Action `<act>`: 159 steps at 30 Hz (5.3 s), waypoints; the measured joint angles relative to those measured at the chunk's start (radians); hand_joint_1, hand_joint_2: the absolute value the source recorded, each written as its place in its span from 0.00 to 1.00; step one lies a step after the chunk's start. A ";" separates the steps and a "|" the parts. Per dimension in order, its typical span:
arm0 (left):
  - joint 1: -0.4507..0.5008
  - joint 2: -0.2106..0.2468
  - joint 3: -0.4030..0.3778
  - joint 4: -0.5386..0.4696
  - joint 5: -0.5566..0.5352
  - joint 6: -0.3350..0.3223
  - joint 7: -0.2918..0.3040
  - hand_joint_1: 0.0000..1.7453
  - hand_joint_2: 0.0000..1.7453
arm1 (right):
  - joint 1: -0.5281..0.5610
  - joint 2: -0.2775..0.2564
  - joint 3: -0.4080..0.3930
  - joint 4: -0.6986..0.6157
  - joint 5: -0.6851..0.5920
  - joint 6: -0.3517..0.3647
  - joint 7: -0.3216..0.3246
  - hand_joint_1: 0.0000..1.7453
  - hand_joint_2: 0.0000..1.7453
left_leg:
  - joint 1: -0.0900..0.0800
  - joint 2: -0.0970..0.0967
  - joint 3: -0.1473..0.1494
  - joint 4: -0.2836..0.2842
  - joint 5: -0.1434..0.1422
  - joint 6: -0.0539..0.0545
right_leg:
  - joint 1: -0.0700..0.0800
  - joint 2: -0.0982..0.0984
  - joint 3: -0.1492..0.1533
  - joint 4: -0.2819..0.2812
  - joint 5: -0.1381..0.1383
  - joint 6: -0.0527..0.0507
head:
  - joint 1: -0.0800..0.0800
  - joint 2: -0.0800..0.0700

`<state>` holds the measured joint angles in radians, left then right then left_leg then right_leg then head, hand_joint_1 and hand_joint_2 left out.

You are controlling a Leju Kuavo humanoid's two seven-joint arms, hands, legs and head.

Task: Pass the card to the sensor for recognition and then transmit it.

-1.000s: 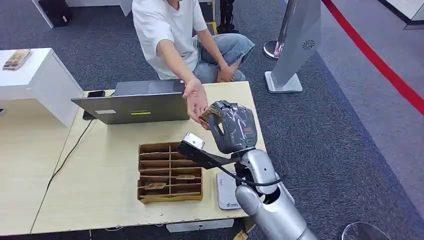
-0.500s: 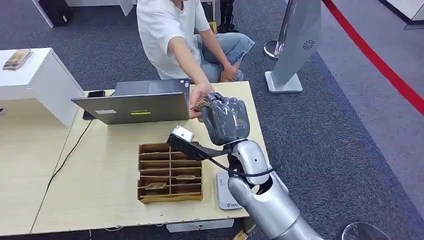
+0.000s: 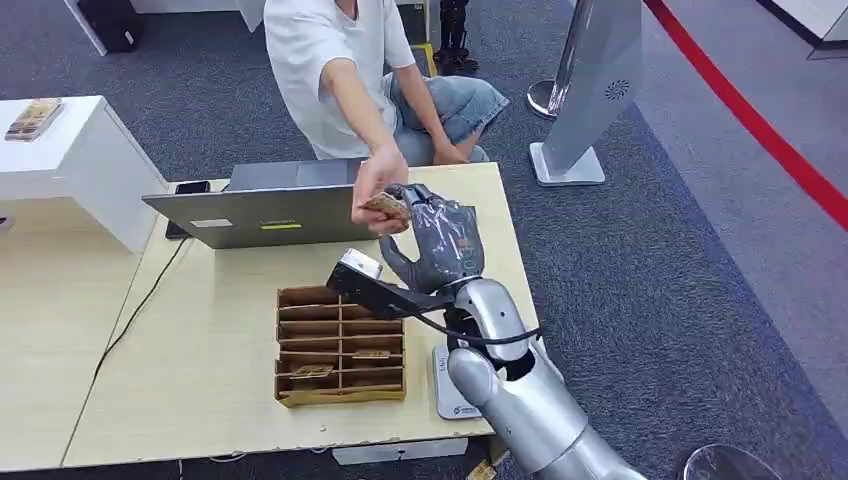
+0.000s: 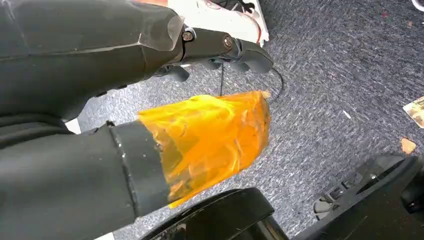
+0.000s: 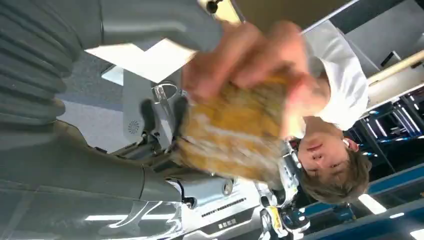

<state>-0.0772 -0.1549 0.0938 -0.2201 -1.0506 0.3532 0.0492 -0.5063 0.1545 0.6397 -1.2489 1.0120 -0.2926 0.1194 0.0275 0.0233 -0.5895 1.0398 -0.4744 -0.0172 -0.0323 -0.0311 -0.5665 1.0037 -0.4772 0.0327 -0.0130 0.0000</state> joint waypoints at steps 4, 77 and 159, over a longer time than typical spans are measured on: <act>0.000 0.000 0.000 -0.001 -0.006 0.000 0.003 0.00 0.00 | 0.000 0.001 0.000 0.002 -0.007 0.003 -0.002 0.00 0.00 | 0.000 0.000 0.000 0.000 0.000 0.000 | 0.000 0.000 0.000 0.000 0.000 0.000 | 0.000 0.000; -0.003 -0.003 0.004 -0.005 -0.039 -0.003 0.008 0.00 0.00 | 0.083 -0.014 0.153 0.152 0.088 0.030 0.013 0.00 1.00 | 0.000 0.000 0.000 0.000 0.000 0.000 | 0.000 0.000 0.000 0.000 0.000 0.000 | 0.000 0.000; -0.020 -0.014 -0.003 -0.010 -0.080 -0.039 0.014 0.00 0.00 | 0.037 0.026 0.126 0.295 0.087 0.029 0.035 0.79 1.00 | 0.000 0.000 0.000 0.000 0.000 0.000 | 0.000 0.000 0.000 0.000 0.000 0.000 | 0.000 0.000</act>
<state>-0.0969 -0.1694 0.0912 -0.2296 -1.1311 0.3143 0.0629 -0.4697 0.1808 0.7660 -0.9541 1.0994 -0.2632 0.1541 0.0276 0.0235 -0.5895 1.0398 -0.4745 -0.0172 -0.0323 -0.0310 -0.5669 1.0037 -0.4772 0.0327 -0.0130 0.0000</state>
